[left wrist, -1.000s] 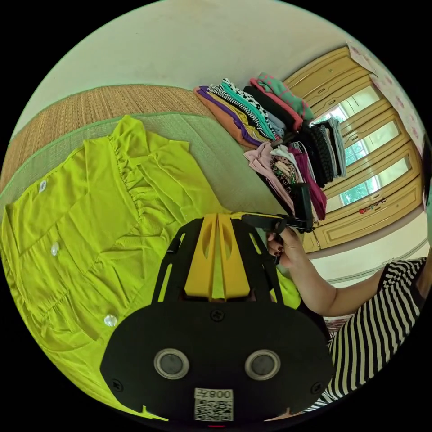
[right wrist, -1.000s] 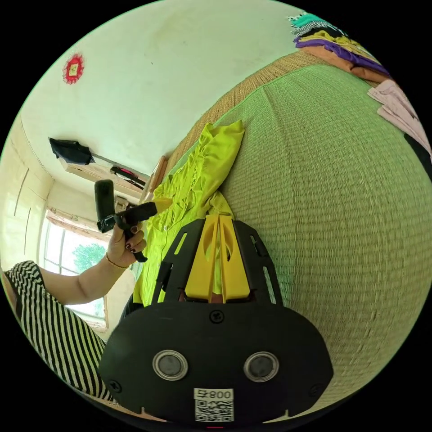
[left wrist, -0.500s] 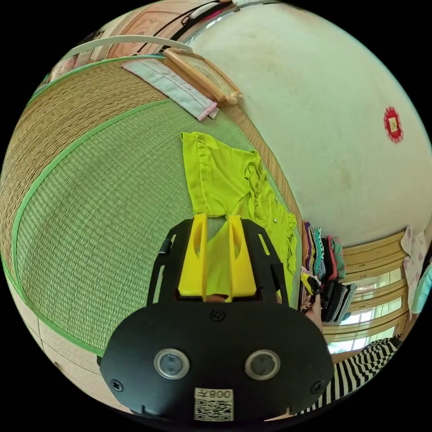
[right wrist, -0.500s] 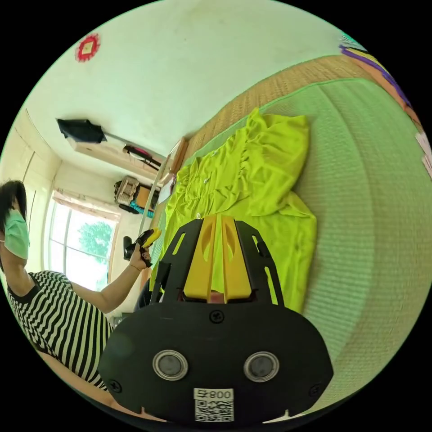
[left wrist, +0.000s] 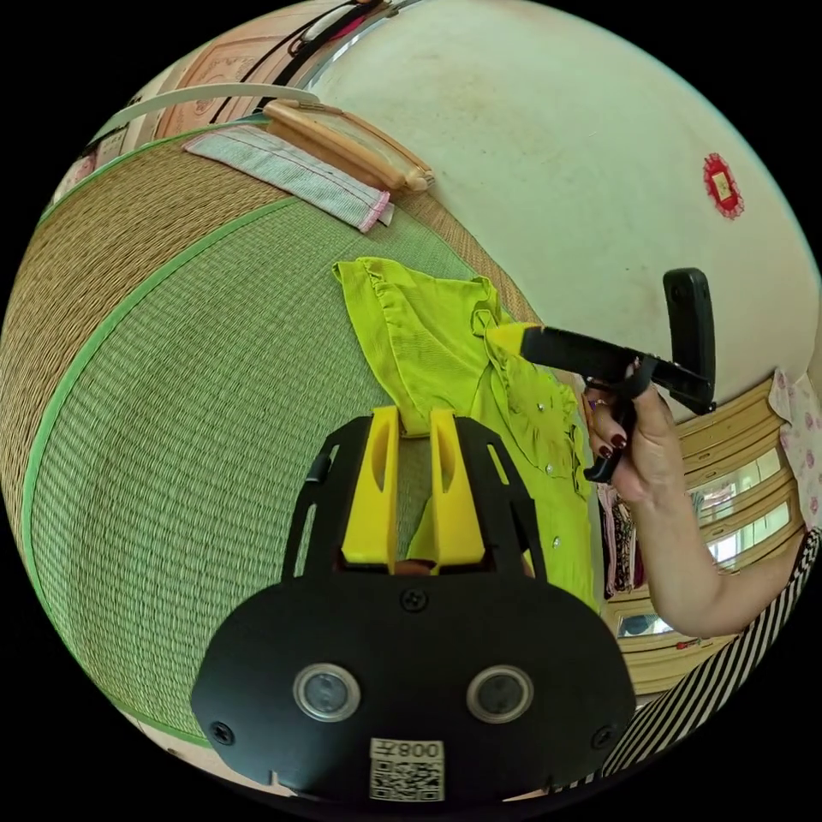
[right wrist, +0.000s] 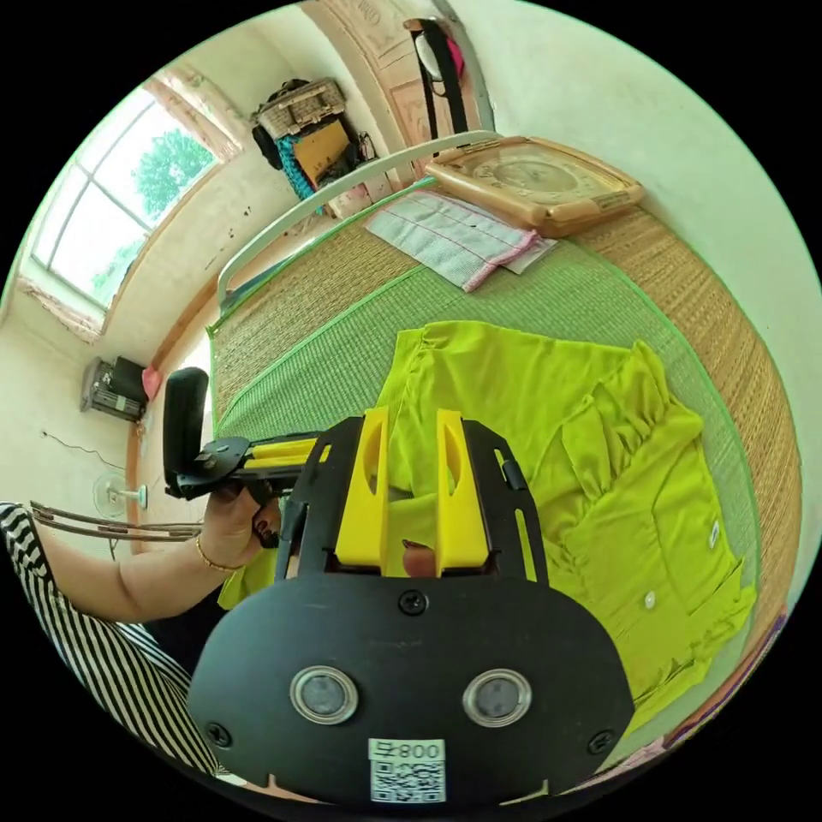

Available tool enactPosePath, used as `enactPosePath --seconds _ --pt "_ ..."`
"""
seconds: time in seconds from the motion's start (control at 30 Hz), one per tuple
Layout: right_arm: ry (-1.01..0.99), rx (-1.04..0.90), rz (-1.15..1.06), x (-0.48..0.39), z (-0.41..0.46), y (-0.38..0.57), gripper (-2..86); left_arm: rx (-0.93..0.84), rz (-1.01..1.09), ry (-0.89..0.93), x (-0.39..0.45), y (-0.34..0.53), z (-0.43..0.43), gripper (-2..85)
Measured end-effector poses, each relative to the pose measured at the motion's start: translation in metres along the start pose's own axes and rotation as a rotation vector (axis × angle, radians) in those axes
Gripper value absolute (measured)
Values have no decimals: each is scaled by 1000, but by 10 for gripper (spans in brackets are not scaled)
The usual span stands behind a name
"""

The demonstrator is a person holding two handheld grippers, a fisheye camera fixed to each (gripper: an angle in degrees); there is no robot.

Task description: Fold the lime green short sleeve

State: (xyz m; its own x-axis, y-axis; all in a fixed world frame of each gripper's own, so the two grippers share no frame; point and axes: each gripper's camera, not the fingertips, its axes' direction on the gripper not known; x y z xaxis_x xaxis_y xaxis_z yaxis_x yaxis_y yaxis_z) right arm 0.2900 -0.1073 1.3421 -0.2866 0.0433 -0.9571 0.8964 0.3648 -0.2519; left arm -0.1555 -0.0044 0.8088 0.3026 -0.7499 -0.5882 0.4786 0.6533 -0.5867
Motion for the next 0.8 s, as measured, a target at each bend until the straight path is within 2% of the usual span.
enactPosePath --seconds 0.07,0.27,0.37,0.53,0.7,0.8 --pt "80 -51 -46 -30 46 -45 91 -30 1 30 -2 -2 -15 36" --pt "157 -124 -85 -67 128 -98 88 -66 -19 155 -11 -2 -51 14" --pt "254 -115 -89 -76 147 -104 62 -65 -7 172 -8 -1 -69 11" --pt "279 -135 -71 -70 161 -110 19 -51 47 163 3 2 -101 10" --pt "185 -130 -41 -44 153 -110 7 -4 102 178 12 9 -133 9" --pt "75 -59 -9 -11 116 -101 6 28 152 213 21 15 -146 9"
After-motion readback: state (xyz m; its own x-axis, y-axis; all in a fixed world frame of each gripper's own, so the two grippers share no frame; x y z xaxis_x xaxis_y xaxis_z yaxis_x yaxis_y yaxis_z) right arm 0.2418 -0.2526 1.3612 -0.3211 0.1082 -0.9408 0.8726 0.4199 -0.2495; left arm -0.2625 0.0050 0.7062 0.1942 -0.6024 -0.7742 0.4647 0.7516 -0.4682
